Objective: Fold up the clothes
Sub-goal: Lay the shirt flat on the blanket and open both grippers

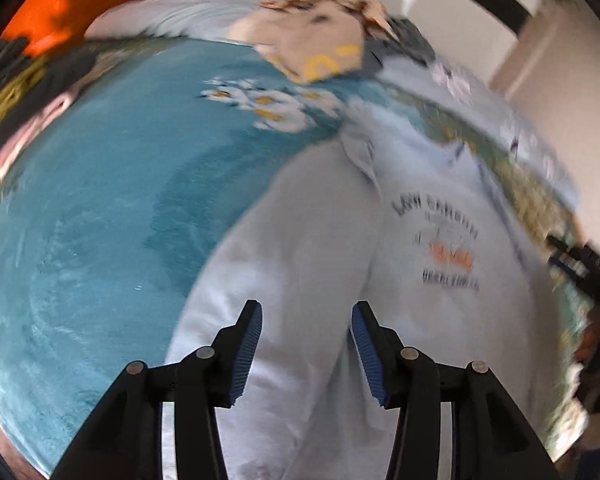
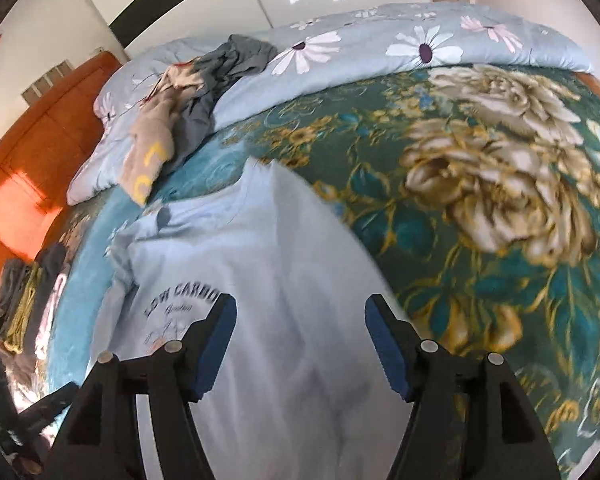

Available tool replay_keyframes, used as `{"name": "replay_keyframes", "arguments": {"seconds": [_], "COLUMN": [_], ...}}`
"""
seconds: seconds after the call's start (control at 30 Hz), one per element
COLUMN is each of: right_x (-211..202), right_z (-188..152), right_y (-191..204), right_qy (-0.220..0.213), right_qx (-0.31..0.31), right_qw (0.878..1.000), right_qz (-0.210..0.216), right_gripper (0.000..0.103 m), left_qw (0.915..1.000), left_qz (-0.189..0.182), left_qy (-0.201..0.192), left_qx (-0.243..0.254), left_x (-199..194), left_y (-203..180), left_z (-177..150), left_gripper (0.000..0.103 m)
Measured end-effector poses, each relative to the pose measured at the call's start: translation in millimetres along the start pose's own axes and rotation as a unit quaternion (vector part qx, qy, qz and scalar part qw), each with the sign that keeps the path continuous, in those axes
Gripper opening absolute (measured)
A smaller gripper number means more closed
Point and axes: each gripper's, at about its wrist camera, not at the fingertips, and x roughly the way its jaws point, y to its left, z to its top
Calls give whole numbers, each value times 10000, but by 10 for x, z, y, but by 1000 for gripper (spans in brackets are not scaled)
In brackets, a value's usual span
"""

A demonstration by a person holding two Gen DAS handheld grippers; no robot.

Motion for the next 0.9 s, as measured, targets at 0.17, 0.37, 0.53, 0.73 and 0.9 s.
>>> {"name": "replay_keyframes", "arguments": {"seconds": [0.17,0.37,0.53,0.73,0.9], "right_x": [6,-12,-41,-1,25], "right_z": [-163,-230,-230,-252,-262], "right_y": [-5,-85,-146,-204,-231], "right_qy": [161,206,190,276,331], "right_qx": [32,256,320,402,408], "right_qw": [9999,9994,9993,9988,9986], "right_qz": [-50,-58,-90,-6,76], "right_gripper": [68,68,68,68,68], "left_qw": [9996,9991,9986,9986,9963], "left_qz": [123,386,499,494,722], "left_qy": [173,155,83,-213,-429], "left_qx": [198,112,-124,15,-176], "left_x": [119,164,139,6,-154], "left_y": [-139,-136,-24,-43,263], "left_z": [-114,-137,-160,-130,136], "left_gripper": [50,46,22,2,2]}}
